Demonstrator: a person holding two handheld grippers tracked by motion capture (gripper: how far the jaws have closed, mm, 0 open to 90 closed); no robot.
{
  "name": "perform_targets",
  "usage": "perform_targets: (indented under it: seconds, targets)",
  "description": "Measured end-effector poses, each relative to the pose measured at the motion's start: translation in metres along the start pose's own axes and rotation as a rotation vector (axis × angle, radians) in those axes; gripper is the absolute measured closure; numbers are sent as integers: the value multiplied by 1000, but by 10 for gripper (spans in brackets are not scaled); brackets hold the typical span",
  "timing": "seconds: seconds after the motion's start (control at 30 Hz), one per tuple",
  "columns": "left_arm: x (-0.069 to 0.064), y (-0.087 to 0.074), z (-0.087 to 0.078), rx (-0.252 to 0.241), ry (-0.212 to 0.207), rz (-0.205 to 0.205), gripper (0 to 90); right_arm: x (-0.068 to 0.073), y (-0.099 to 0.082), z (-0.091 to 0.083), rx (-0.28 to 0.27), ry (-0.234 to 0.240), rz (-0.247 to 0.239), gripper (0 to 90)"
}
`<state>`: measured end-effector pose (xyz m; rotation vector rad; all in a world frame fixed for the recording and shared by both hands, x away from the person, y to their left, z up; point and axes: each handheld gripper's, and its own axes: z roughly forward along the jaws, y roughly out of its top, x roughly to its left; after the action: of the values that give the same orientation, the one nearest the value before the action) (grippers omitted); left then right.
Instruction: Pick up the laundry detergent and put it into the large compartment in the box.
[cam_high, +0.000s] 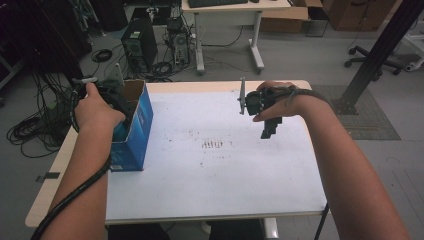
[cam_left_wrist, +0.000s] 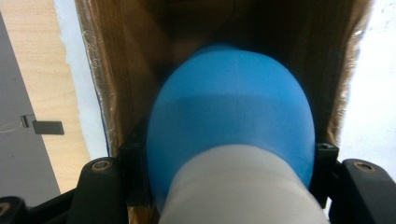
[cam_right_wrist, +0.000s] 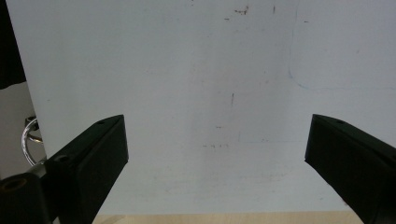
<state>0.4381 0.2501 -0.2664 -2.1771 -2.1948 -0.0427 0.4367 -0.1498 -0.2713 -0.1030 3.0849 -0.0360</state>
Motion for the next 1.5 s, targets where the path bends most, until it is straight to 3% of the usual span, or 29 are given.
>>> perform_targets:
  seconds: [0.43,1.03,1.17,1.5]
  targets:
    - [5,-1,17,6,-8,0,373,1,0,1,0,0,3,58]
    - [2,0,18,6,5,8,372,1,-3,1,-8,1,7,59]
    - [2,-1,12,-6,30,15,341,1,-2,2,-7,2,5,58]
    - [3,-2,11,-8,14,14,323,2,0,1,-7,0,2,58]
